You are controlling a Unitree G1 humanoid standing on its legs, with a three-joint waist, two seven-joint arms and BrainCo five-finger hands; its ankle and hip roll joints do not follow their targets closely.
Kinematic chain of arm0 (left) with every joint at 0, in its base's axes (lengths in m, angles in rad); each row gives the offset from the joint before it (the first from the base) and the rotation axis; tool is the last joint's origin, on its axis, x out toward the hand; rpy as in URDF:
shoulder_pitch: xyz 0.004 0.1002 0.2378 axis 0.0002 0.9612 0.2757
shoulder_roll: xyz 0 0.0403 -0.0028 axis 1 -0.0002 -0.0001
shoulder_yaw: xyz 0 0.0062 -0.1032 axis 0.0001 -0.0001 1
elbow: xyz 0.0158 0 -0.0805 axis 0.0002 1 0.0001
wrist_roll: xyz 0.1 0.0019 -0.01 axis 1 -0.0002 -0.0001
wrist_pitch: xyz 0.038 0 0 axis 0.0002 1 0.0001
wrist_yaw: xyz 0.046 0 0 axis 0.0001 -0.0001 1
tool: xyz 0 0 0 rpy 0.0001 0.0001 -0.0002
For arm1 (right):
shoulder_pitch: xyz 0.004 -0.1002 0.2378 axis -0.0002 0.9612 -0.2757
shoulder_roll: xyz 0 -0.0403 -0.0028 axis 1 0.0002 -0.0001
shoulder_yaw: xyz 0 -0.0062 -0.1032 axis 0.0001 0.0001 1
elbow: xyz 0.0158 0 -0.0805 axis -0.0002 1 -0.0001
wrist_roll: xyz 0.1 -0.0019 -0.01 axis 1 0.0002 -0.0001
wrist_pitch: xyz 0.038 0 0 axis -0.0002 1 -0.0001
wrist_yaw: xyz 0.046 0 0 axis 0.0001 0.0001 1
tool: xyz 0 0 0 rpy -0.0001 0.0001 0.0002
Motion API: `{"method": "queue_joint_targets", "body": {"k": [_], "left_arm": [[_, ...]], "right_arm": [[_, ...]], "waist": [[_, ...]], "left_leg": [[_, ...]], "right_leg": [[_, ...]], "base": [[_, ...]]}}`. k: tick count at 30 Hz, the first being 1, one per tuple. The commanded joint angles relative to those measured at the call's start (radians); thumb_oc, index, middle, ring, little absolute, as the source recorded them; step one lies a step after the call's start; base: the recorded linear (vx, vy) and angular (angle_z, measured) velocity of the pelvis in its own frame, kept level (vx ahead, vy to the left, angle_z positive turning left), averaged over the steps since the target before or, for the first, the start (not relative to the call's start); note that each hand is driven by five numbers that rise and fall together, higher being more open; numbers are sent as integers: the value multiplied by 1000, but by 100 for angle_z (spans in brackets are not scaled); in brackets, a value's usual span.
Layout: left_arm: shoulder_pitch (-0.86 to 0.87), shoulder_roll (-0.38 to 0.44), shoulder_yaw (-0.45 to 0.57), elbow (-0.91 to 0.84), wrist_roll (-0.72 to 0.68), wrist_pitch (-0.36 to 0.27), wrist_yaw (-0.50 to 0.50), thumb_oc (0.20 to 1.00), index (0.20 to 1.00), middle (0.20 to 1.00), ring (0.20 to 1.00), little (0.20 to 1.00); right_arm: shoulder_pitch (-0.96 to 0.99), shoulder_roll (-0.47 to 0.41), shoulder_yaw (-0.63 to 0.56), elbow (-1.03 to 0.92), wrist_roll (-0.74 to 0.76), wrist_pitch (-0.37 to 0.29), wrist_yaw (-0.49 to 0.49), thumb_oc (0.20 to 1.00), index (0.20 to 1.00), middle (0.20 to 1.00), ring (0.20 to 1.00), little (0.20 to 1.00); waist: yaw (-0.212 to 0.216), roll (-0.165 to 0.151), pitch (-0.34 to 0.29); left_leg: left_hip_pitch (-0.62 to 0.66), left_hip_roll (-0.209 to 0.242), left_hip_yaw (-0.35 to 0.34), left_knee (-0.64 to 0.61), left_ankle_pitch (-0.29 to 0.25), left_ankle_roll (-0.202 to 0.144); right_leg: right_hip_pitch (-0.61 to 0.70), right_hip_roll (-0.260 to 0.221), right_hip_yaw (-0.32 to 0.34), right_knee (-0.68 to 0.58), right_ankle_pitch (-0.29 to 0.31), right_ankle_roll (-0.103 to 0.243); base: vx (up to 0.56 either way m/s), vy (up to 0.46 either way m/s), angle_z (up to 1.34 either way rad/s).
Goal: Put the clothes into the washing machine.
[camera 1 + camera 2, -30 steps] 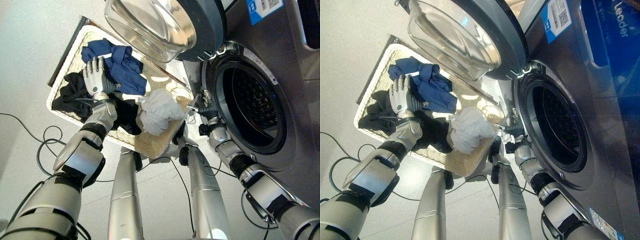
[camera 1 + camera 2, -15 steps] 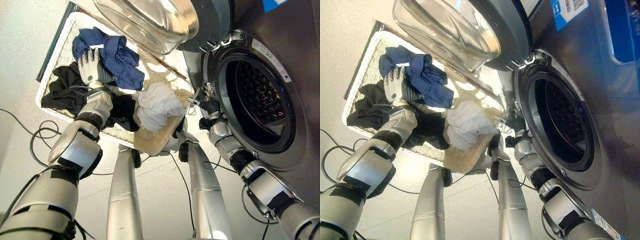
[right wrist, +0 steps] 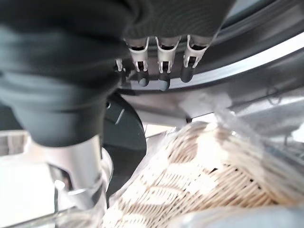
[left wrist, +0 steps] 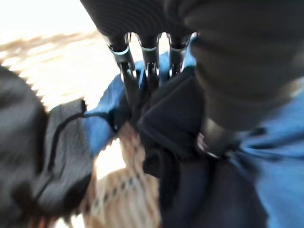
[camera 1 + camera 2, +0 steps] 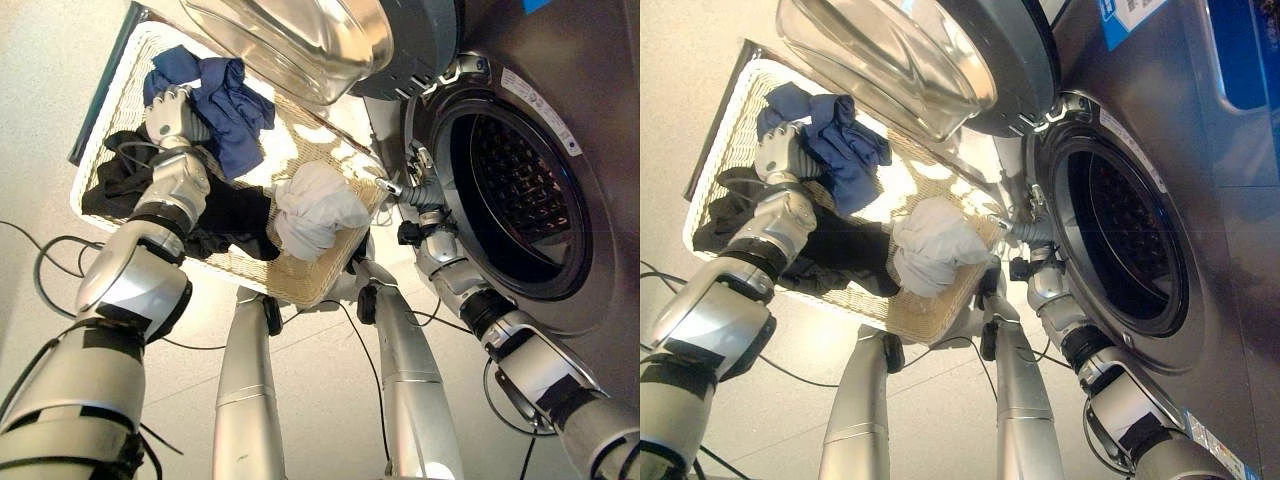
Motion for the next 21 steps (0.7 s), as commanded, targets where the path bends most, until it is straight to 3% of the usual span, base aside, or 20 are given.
{"method": "queue_joint_targets", "body": {"k": [1, 7, 12, 20, 21], "left_arm": [[67, -92, -17, 65, -51, -20, -88, 200, 200, 200, 200, 200], [86, -94, -1, 76, -70, -3, -49, 200, 200, 200, 200, 200], [119, -93, 42, 78, -118, -11, 51, 200, 200, 200, 200, 200], [216, -87, 144, 34, -121, -212, 250, 200, 200, 200, 200, 200], [216, -87, 144, 34, -121, -212, 250, 200, 200, 200, 200, 200]], "right_arm": [[33, -19, -41, -58, 49, -80, -22, 1000, 1000, 1000, 1000, 1000], [48, -6, -53, -61, 43, -105, -41, 1000, 1000, 1000, 1000, 1000], [75, 5, -60, -67, 66, -111, -42, 1000, 1000, 1000, 1000, 1000], [141, 31, -77, -58, 75, -138, 18, 1000, 1000, 1000, 1000, 1000], [141, 31, -77, -58, 75, -138, 18, 1000, 1000, 1000, 1000, 1000]], "waist": [[0, -11, -27], [1, -16, -27], [8, -17, -27], [35, -6, -27], [35, -6, -27]], "left_leg": [[6, -16, 41, -57, 42, -82], [43, -14, 56, -81, 49, -84], [85, -17, 62, -90, 48, -83], [190, -21, 69, -119, 40, -79], [190, -21, 69, -119, 40, -79]], "right_leg": [[19, 21, -25, -15, 27, 107], [51, 19, -36, -43, 37, 112], [88, 17, -49, -44, 32, 113], [183, -4, -91, -34, 8, 113], [183, -4, -91, -34, 8, 113]], "base": [[0, 0, 0], [0, 0, 0], [-4, -8, -1], [-2, -6, 1], [-11, -16, 5]]}}
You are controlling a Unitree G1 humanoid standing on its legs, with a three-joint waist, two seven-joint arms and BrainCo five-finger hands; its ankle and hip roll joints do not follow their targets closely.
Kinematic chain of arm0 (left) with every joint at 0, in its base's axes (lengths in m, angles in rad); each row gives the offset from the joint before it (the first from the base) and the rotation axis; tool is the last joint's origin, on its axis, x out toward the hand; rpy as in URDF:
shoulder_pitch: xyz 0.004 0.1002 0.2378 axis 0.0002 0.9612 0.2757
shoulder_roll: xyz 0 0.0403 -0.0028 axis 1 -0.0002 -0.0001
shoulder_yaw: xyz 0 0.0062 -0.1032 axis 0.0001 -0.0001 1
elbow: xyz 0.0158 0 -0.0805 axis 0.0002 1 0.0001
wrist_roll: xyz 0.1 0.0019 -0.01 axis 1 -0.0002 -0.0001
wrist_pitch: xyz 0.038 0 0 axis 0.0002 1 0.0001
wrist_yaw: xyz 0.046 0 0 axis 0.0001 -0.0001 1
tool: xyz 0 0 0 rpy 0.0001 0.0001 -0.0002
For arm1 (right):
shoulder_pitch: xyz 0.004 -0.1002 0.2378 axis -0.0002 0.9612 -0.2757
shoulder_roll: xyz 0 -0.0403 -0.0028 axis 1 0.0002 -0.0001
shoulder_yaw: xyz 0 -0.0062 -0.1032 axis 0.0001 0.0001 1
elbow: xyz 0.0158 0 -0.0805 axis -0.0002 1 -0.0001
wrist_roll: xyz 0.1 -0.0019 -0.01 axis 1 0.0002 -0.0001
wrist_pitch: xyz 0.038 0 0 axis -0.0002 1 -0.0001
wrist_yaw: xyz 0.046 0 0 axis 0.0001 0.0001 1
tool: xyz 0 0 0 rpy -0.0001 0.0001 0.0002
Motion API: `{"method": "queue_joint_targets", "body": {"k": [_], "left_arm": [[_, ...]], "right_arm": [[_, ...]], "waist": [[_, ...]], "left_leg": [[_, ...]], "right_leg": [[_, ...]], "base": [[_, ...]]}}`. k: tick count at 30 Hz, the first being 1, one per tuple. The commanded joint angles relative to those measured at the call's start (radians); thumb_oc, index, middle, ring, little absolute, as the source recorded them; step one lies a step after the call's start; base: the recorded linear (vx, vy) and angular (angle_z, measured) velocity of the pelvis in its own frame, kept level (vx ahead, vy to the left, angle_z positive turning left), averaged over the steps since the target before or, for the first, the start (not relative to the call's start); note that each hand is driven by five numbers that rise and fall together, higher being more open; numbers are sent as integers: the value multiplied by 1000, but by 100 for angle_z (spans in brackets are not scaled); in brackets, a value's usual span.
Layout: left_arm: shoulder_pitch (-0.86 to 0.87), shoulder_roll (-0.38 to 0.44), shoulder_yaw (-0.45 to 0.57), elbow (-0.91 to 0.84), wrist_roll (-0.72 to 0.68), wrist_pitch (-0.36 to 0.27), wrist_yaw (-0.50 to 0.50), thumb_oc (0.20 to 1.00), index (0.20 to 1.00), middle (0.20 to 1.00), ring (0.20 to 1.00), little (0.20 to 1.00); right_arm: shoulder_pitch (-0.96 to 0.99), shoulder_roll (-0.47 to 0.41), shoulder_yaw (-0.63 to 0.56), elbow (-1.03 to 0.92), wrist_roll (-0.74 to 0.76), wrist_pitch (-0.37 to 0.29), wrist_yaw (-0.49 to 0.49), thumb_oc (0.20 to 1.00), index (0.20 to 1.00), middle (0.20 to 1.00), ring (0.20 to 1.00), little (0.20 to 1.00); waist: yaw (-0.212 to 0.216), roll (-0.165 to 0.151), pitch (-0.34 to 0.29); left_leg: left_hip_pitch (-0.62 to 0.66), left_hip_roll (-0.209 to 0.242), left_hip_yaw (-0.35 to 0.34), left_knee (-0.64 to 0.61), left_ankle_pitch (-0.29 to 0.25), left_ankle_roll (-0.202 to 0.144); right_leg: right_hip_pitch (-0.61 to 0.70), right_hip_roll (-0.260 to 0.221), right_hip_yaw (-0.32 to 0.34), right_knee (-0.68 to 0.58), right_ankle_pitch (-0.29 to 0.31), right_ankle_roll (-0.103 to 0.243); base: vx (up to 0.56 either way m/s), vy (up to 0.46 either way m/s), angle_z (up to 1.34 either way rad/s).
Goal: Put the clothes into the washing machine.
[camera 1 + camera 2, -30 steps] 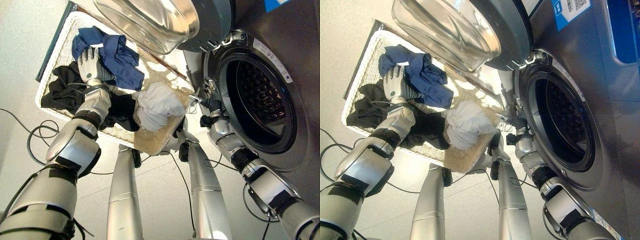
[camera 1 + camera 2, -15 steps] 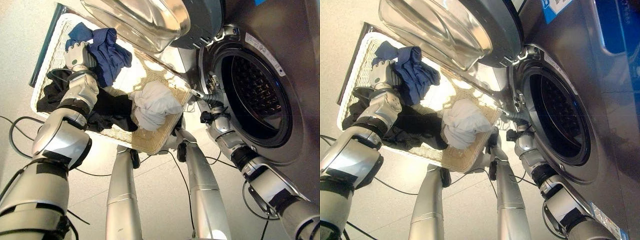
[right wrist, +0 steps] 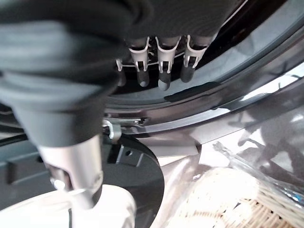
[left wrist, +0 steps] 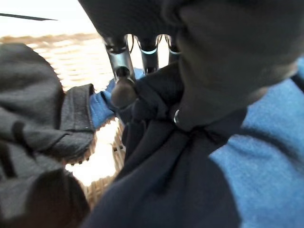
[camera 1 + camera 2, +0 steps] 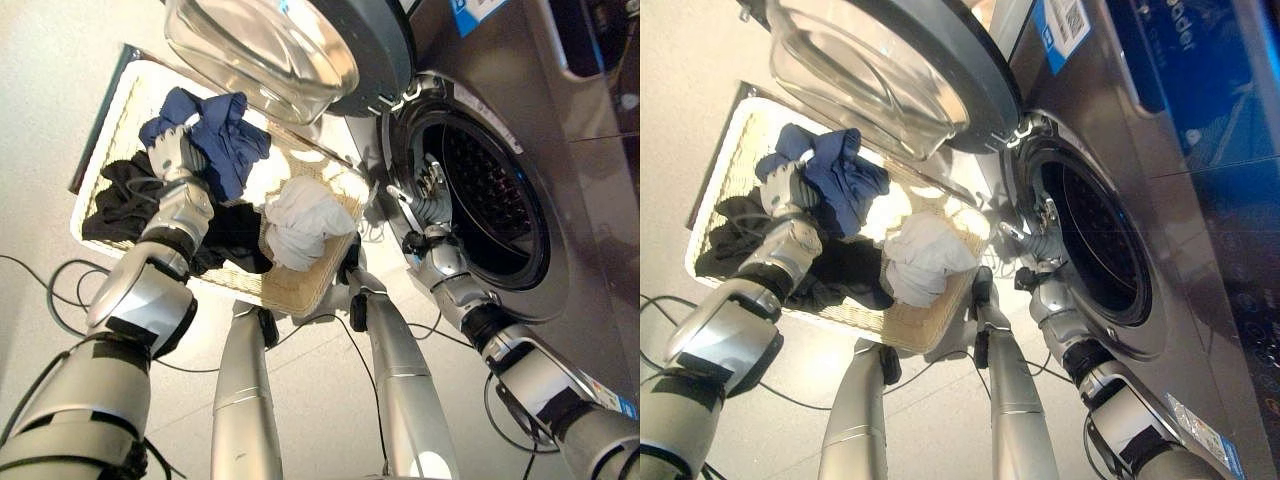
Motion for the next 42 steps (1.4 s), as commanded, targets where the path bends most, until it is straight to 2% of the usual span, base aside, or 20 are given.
{"method": "queue_joint_targets", "body": {"k": [1, 7, 10, 14, 16, 17, 19, 20, 23, 27, 29, 30, 33, 38, 42], "left_arm": [[32, -11, 64, -22, 13, -112, 110, 200, 200, 200, 200, 200], [120, -37, 93, -104, 89, -216, 152, 200, 200, 200, 200, 200], [159, -48, 99, -149, 135, -252, 172, 200, 200, 200, 200, 200], [192, -52, 98, -206, 199, -288, 185, 200, 200, 200, 200, 200], [213, -54, 93, -240, 240, -305, 189, 200, 200, 200, 200, 200], [233, -48, 84, -280, 270, -341, 181, 200, 200, 200, 200, 200], [238, -48, 81, -290, 281, -355, 176, 200, 200, 200, 200, 200], [244, -50, 70, -309, 312, -376, 177, 200, 200, 200, 200, 200], [256, -56, 47, -358, 358, -416, 180, 200, 200, 200, 200, 200], [263, -55, 31, -396, 382, -442, 186, 200, 200, 200, 200, 200], [255, -60, 18, -426, 410, -474, 185, 200, 200, 200, 200, 200], [248, -62, 8, -444, 419, -502, 179, 200, 200, 200, 200, 200], [236, -62, -3, -464, 405, -524, 168, 200, 200, 200, 200, 200], [220, -63, -23, -515, 359, -582, 139, 200, 200, 200, 200, 200], [227, -60, -40, -593, 288, -585, 73, 200, 200, 200, 200, 200]], "right_arm": [[39, 10, -60, -59, 2, -71, 28, 1000, 1000, 1000, 1000, 1000], [56, 12, -68, -66, -58, -55, 28, 1000, 1000, 1000, 1000, 1000], [53, 5, -64, -67, -83, -35, 97, 1000, 1000, 1000, 1000, 1000], [46, -10, -34, -89, -169, 28, 179, 1000, 1000, 1000, 1000, 1000], [38, -26, -13, -105, -173, 64, 251, 1000, 1000, 1000, 1000, 1000], [27, -50, 8, -114, -133, 86, 358, 1000, 1000, 1000, 1000, 1000], [21, -56, 12, -113, -114, 93, 394, 1000, 1000, 1000, 1000, 1000], [5, -64, 16, -111, -57, 96, 462, 1000, 1000, 1000, 1000, 1000], [-33, -69, 14, -128, 32, 127, 566, 1000, 1000, 1000, 1000, 1000], [-60, -73, 6, -149, 81, 165, 606, 1000, 1000, 1000, 1000, 1000], [-97, -65, 4, -153, 68, 210, 614, 1000, 1000, 1000, 1000, 1000], [-126, -65, 5, -138, 36, 231, 617, 1000, 1000, 1000, 1000, 1000], [-158, -66, 11, -113, -1, 257, 616, 1000, 1000, 1000, 1000, 1000], [-225, -74, 47, -18, -169, 316, 587, 1000, 1000, 1000, 1000, 1000], [-254, -79, 65, 39, -219, 351, 574, 1000, 1000, 1000, 1000, 1000]], "waist": [[54, 1, -26], [86, 17, -26], [101, 23, -26], [115, 27, -26], [125, 28, -26], [139, 30, -26], [143, 30, -26], [150, 30, -26], [164, 37, -26], [172, 43, -26], [180, 53, -26], [186, 61, -26], [190, 69, -26], [204, 90, -26], [215, 107, -26]], "left_leg": [[43, -31, 51, -80, 28, -83], [102, -34, 50, -79, 11, -76], [124, -37, 42, -78, 1, -70], [144, -43, 34, -79, -8, -63], [157, -47, 28, -78, -14, -59], [169, -48, 22, -73, -19, -55], [172, -50, 20, -69, -21, -53], [177, -50, 17, -63, -25, -51], [181, -58, 6, -58, -27, -50], [184, -64, 1, -57, -30, -48], [185, -71, -2, -57, -31, -44], [185, -77, -6, -56, -31, -40], [187, -81, -7, -53, -33, -37], [186, -97, -16, -45, -35, -29], [183, -109, -25, -40, -35, -24]], "right_leg": [[33, -14, -91, 15, -12, 115], [90, -46, -126, 38, -34, 115], [109, -56, -133, 53, -45, 116], [126, -67, -142, 60, -49, 118], [139, -74, -150, 64, -51, 120], [151, -86, -164, 75, -54, 123], [156, -89, -167, 77, -55, 123], [164, -96, -174, 81, -54, 124], [171, -101, -181, 86, -56, 121], [174, -104, -183, 90, -58, 121], [173, -108, -186, 92, -58, 120], [171, -113, -187, 97, -56, 120], [172, -116, -187, 98, -55, 120], [176, -122, -191, 99, -53, 116], [176, -123, -193, 101, -52, 113]], "base": [[0, 0, 0], [-2, -16, 4], [2, -46, 17], [-7, -54, 13], [-7, -76, 19], [-8, -79, 15], [1, -60, 13], [8, -59, 23], [4, -35, 12], [2, -12, 10], [-4, -7, 9], [7, 1, 6], [8, -11, 10], [4, -2, 7], [7, 6, 6]]}}
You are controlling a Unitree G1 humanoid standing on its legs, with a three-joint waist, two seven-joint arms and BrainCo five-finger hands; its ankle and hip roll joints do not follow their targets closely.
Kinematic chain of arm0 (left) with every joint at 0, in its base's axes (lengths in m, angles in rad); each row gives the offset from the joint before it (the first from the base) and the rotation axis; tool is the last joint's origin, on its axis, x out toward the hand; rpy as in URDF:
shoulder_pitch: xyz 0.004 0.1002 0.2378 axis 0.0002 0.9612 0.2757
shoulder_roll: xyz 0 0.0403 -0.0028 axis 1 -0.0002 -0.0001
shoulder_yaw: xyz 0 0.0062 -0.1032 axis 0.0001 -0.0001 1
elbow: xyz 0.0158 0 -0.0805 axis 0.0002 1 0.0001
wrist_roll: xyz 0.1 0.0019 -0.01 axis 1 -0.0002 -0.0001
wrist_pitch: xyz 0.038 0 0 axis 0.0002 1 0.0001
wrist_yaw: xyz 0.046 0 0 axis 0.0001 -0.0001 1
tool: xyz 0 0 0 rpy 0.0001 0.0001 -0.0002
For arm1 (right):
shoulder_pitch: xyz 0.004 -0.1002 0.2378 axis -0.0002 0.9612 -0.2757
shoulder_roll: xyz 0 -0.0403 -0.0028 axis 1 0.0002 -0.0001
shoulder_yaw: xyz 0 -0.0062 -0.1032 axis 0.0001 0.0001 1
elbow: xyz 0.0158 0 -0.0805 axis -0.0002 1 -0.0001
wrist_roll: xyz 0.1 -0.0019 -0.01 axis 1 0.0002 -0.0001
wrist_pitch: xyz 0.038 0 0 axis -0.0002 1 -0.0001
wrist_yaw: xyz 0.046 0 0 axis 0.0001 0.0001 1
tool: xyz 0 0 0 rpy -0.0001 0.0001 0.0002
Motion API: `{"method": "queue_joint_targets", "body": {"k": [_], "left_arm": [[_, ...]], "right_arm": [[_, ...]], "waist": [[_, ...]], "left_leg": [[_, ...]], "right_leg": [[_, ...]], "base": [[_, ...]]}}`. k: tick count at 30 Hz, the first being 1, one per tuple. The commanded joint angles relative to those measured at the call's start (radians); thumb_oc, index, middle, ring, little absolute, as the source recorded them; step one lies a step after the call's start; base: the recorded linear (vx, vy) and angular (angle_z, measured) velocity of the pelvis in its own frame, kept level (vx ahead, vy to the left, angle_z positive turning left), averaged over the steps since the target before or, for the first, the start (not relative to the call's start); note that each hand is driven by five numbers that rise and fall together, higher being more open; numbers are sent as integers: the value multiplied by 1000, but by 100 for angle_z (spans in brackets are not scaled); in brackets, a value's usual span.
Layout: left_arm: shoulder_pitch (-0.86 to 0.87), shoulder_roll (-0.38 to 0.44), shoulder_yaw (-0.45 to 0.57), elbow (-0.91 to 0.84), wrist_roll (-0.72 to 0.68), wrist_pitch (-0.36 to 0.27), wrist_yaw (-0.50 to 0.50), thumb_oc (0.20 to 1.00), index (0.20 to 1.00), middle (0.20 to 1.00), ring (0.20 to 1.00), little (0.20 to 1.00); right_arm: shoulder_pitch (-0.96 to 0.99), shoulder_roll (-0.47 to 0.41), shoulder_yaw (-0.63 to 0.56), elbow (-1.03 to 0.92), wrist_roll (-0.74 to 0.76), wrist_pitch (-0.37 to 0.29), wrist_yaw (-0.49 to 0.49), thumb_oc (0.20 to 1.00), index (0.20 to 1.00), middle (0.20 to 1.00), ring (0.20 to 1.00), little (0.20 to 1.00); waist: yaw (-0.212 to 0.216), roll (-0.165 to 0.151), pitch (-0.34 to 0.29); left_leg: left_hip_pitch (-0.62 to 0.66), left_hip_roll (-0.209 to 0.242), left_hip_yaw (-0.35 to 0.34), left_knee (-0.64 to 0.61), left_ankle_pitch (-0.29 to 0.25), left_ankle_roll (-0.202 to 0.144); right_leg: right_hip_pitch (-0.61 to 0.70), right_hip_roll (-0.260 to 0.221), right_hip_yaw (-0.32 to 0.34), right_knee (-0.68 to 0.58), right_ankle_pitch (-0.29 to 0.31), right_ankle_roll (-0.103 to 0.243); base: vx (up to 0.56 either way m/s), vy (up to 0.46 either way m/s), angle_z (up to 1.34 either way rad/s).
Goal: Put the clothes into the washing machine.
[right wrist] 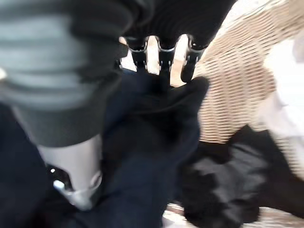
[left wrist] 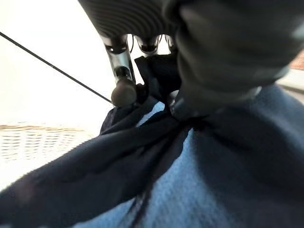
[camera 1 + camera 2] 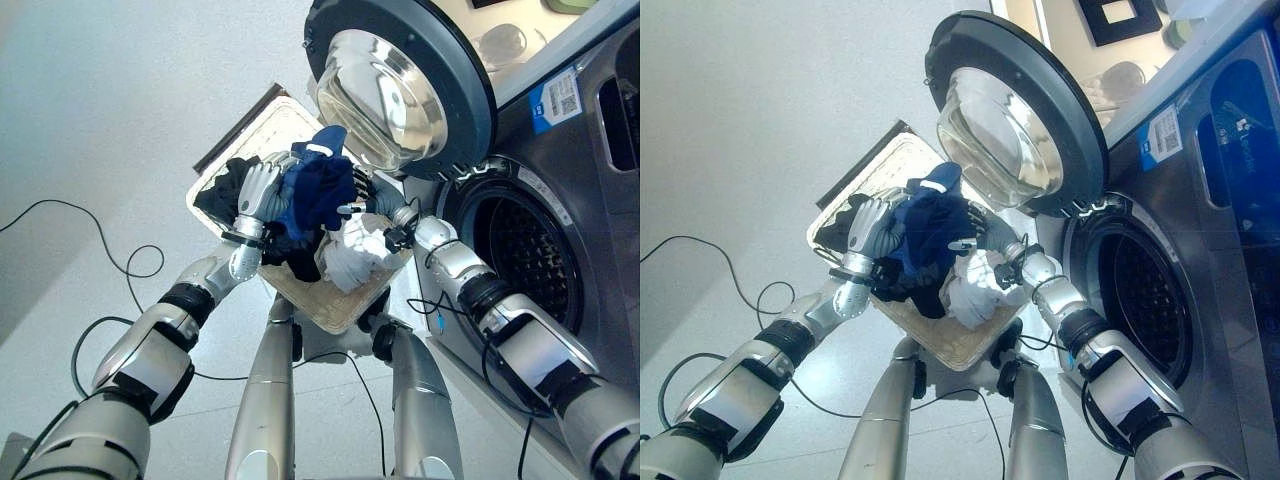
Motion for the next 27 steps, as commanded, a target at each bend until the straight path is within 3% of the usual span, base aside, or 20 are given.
{"method": "queue_joint_targets", "body": {"k": [1, 6, 15, 24, 25, 26, 27], "left_arm": [[-32, -55, 12, -110, -98, -78, -42, 200, 200, 200, 200, 200], [-23, -54, -20, -218, -143, -65, -117, 200, 200, 200, 200, 200], [-33, -58, -39, -257, -184, -6, -182, 200, 200, 200, 200, 200], [-36, -78, -44, -224, -212, 58, -233, 200, 200, 200, 200, 200], [-31, -83, -41, -211, -205, 64, -237, 200, 200, 200, 200, 200], [-27, -87, -41, -206, -199, 69, -237, 200, 200, 200, 200, 200], [-26, -89, -40, -201, -196, 71, -238, 200, 200, 200, 200, 200]], "right_arm": [[-17, -40, -13, -1, -54, 7, -8, 1000, 1000, 1000, 1000, 1000], [-37, -9, -15, -25, 19, -1, 29, 1000, 1000, 1000, 1000, 1000], [-24, 34, -34, -139, 179, -46, 45, 1000, 1000, 1000, 1000, 1000], [-8, 60, -67, -254, 294, -157, 8, 1000, 1000, 1000, 1000, 1000], [-3, 68, -75, -282, 318, -173, 6, 777, 777, 777, 777, 777], [1, 71, -79, -296, 325, -180, 3, 206, 206, 206, 206, 206], [1, 73, -84, -301, 325, -185, 2, 200, 200, 200, 200, 200]], "waist": [[22, 96, -29], [33, 110, -29], [28, 109, -29], [9, 103, -29], [5, 102, -29], [3, 101, -29], [2, 100, -29]], "left_leg": [[19, -20, 83, 26, -85, -34], [20, -35, 74, 26, -87, -29], [20, -43, 77, 29, -83, -22], [15, -41, 91, 29, -78, -23], [14, -38, 94, 29, -78, -23], [14, -38, 96, 30, -78, -23], [12, -37, 97, 31, -78, -23]], "right_leg": [[-7, -3, -60, 25, 16, 92], [-5, 0, -60, 20, 19, 90], [-5, 8, -50, 13, 27, 89], [-13, 19, -37, 0, 38, 91], [-15, 20, -33, 0, 39, 92], [-16, 21, -32, -2, 40, 92], [-17, 21, -31, -2, 40, 93]], "base": [[9, 6, 13], [7, 3, 7], [5, 1, 4], [0, 0, 0], [0, 0, 0], [0, 0, 0], [0, 0, 0]]}}
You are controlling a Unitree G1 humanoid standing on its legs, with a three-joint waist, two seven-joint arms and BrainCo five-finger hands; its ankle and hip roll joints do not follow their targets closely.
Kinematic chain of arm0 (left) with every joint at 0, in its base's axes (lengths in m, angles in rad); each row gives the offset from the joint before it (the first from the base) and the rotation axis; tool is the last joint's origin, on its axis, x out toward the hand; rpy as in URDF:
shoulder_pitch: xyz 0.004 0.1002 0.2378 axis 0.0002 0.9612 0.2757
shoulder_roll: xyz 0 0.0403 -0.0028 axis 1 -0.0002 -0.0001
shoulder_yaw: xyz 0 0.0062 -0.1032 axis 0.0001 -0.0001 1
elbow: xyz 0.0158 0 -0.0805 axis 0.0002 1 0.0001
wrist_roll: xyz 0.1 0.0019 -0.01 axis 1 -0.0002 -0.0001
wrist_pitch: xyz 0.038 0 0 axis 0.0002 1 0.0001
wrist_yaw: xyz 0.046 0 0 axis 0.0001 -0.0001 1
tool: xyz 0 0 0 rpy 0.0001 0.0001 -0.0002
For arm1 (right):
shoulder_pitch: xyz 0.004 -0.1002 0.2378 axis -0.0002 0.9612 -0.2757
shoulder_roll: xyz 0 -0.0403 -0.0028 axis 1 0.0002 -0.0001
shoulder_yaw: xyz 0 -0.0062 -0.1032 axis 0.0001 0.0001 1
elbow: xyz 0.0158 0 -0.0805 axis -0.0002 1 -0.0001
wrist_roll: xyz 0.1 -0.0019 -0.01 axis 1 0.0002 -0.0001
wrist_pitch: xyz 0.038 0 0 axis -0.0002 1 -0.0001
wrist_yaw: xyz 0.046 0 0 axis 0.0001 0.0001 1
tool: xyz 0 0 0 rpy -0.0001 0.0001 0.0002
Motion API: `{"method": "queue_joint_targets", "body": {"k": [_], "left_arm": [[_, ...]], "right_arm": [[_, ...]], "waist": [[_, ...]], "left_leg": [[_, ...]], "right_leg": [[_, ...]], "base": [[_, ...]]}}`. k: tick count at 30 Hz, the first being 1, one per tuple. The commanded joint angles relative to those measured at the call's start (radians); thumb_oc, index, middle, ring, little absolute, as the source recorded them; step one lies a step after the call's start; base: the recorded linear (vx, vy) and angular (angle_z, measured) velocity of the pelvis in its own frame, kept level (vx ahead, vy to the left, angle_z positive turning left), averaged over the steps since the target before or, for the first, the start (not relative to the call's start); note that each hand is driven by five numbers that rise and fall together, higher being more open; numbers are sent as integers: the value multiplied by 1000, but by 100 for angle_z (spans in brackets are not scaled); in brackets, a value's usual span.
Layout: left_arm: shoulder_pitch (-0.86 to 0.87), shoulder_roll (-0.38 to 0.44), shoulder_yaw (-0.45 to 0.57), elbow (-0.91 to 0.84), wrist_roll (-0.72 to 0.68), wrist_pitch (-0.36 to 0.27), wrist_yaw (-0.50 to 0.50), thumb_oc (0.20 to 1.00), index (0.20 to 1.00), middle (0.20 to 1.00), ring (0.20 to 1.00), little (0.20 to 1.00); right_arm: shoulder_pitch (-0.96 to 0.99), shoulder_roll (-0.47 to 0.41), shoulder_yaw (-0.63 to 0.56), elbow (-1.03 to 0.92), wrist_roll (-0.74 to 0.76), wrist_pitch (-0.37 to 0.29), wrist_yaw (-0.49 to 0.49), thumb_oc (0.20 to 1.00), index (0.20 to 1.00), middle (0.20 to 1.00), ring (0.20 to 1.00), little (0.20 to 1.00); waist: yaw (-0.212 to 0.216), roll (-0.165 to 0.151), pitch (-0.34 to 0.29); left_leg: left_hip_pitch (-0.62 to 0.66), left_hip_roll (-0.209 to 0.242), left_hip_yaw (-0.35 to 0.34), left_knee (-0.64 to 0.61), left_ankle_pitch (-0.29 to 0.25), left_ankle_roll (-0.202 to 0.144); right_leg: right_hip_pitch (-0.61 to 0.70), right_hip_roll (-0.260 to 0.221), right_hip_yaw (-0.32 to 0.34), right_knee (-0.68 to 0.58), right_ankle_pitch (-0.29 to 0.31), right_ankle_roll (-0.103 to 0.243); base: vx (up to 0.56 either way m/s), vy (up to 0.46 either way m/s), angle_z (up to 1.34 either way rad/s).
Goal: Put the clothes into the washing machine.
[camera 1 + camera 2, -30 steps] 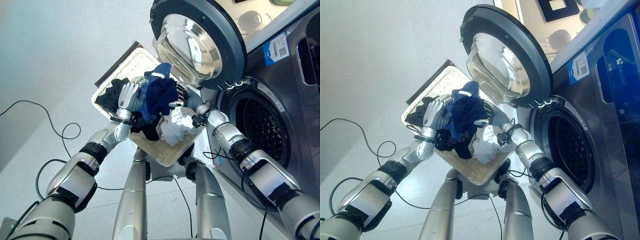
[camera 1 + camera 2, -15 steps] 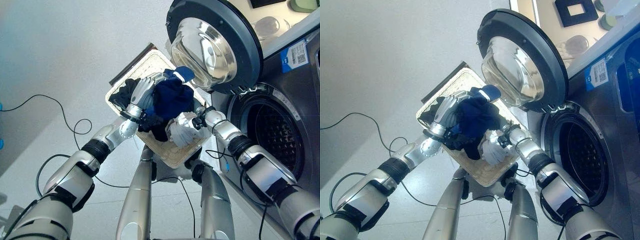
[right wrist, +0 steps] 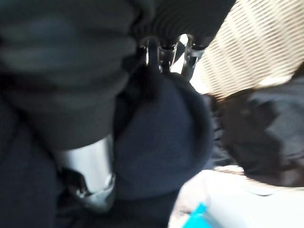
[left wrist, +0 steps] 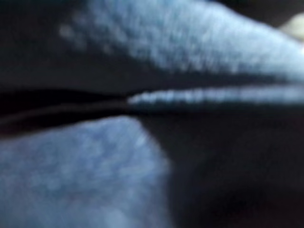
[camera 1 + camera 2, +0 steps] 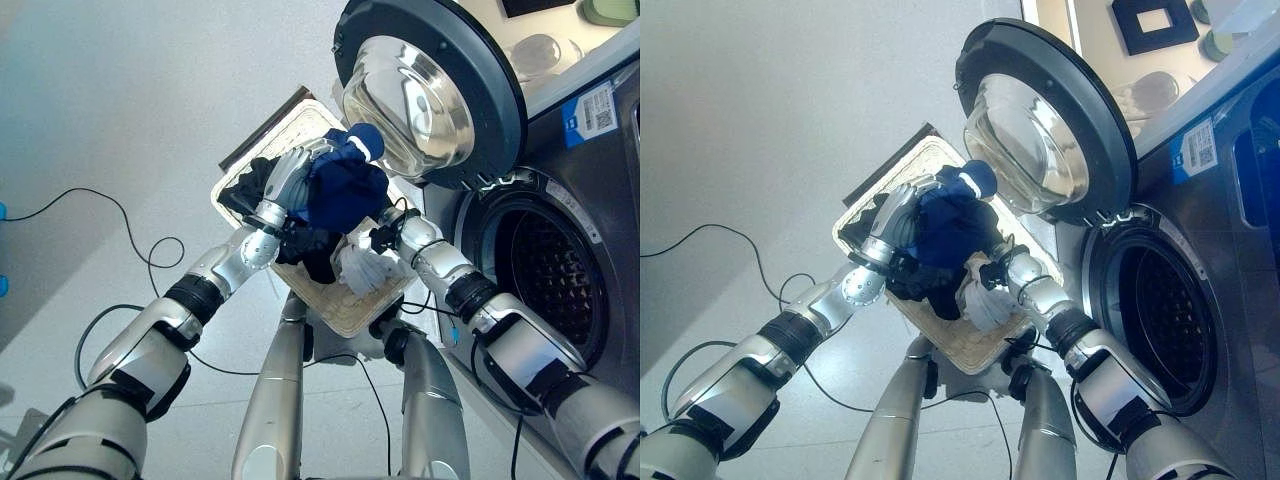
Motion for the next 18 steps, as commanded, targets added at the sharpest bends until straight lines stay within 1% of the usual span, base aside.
{"method": "queue_joint_targets", "body": {"k": [1, 2, 3, 7, 11, 13, 14, 15, 16, 17, 18], "left_arm": [[-3, -91, -8, -6, 4, -3, -19, 200, 200, 200, 200, 200], [-3, -91, -8, -6, 4, -3, -19, 200, 200, 200, 200, 200], [4, -99, -10, 15, 19, 10, -12, 200, 200, 200, 200, 200], [8, -102, -7, 41, 40, 13, 9, 200, 200, 200, 200, 200], [5, -109, -2, 81, 49, 10, 26, 200, 200, 200, 200, 200], [3, -111, 4, 91, 50, 22, 26, 200, 200, 200, 200, 200], [4, -111, 2, 98, 55, 28, 32, 316, 316, 316, 316, 316], [4, -110, 3, 103, 59, 30, 37, 388, 388, 388, 388, 388], [4, -110, 3, 108, 65, 35, 41, 501, 501, 501, 501, 501], [4, -109, 3, 113, 69, 41, 41, 674, 674, 674, 674, 674], [4, -108, 4, 118, 67, 46, 31, 922, 922, 922, 922, 922]], "right_arm": [[-34, 16, -83, -143, 73, -133, 0, 200, 200, 200, 200, 200], [-34, 16, -83, -143, 73, -133, 0, 200, 200, 200, 200, 200], [-27, 25, -92, -167, 90, -152, -13, 200, 200, 200, 200, 200], [-15, 32, -95, -174, 100, -150, -21, 200, 200, 200, 200, 200], [-8, 35, -96, -141, 130, -154, -28, 200, 200, 200, 200, 200], [-4, 38, -95, -123, 140, -158, -29, 200, 200, 200, 200, 200], [-1, 38, -97, -105, 156, -166, -18, 200, 200, 200, 200, 200], [2, 39, -99, -99, 163, -167, -12, 200, 200, 200, 200, 200], [5, 39, -100, -96, 168, -166, -10, 200, 200, 200, 200, 200], [9, 40, -100, -90, 182, -168, -8, 200, 200, 200, 200, 200], [12, 41, -101, -86, 199, -171, -3, 200, 200, 200, 200, 200]], "waist": [[-12, 72, -29], [-12, 72, -29], [-18, 70, -29], [-26, 67, -29], [-32, 66, -29], [-34, 66, -29], [-36, 66, -29], [-38, 66, -29], [-39, 65, -29], [-41, 65, -29], [-43, 65, -29]], "left_leg": [[12, -13, 116, 31, -78, -23], [12, -13, 116, 31, -78, -23], [10, -8, 122, 35, -78, -23], [10, -1, 131, 40, -80, -24], [13, 2, 140, 44, -84, -25], [15, 4, 144, 45, -85, -24], [15, 5, 147, 46, -87, -25], [15, 5, 149, 47, -87, -25], [16, 6, 151, 47, -88, -26], [17, 7, 154, 47, -88, -26], [17, 8, 156, 47, -89, -26]], "right_leg": [[-15, 40, -17, -36, 71, 90], [-15, 40, -17, -36, 71, 90], [-19, 40, -14, -37, 74, 91], [-19, 39, -8, -40, 76, 92], [-17, 38, -5, -43, 78, 93], [-15, 38, -4, -47, 79, 93], [-14, 38, -3, -49, 80, 93], [-13, 39, -1, -51, 80, 93], [-12, 39, 0, -54, 81, 94], [-12, 40, 1, -57, 82, 94], [-11, 40, 1, -60, 83, 94]], "base": [[0, 0, 0], [0, 28, -4], [0, 36, -5], [1, 41, -9], [1, 25, -6], [-3, 34, -10], [-5, 41, -8], [-5, 34, -9], [-7, 30, -8], [-9, 31, -7], [-12, 33, -7]]}}
